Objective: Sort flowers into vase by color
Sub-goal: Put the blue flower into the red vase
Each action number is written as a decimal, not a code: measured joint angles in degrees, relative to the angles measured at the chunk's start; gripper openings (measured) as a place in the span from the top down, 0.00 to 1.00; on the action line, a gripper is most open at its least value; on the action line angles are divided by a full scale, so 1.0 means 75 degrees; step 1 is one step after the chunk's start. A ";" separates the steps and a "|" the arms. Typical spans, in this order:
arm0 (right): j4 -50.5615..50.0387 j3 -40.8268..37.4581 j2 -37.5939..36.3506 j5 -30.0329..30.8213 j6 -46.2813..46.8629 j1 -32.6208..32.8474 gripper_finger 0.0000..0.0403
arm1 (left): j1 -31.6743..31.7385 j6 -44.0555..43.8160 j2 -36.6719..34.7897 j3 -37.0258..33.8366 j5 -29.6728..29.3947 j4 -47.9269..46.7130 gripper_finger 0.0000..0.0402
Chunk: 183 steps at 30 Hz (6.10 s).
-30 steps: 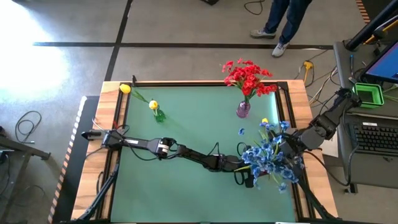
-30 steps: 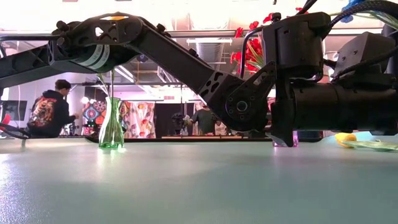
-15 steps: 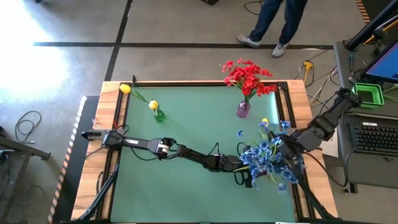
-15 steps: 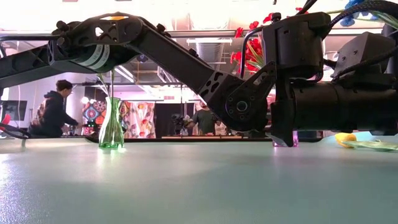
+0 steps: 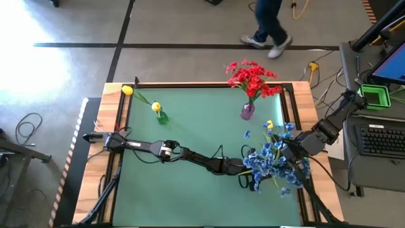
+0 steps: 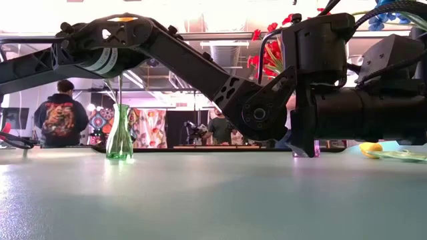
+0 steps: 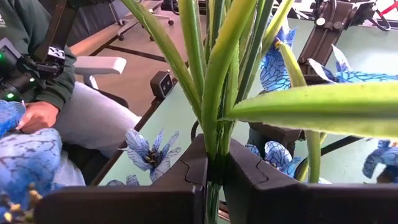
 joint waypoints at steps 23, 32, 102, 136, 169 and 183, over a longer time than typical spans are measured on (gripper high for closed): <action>0.0058 -0.0212 -0.0002 0.0205 -0.0058 -0.0003 0.94 | 0.0003 0.0000 0.0000 0.0000 -0.0049 -0.0006 0.23; 0.0077 -0.0261 0.0000 0.0216 0.0053 -0.0003 0.94 | 0.0003 0.0000 0.0000 0.0000 -0.0044 -0.0009 0.23; -0.0803 0.0062 -0.0057 0.0264 0.0864 -0.0001 0.95 | 0.0003 0.0029 0.0000 -0.0002 -0.0113 -0.0009 0.23; -0.1167 0.0809 0.0541 0.0195 0.1276 -0.0001 0.69 | 0.0003 0.0029 0.0000 -0.0003 -0.0117 -0.0015 0.23; -0.2857 0.3471 0.1957 0.0198 0.0642 -0.0003 0.69 | -0.0021 -0.0198 -0.0066 -0.0003 -0.0116 0.0068 0.23; -0.3053 0.4305 0.2192 0.0204 0.0399 -0.0002 0.69 | -0.0085 -0.0089 -0.0619 -0.0003 -0.0119 -0.1317 0.23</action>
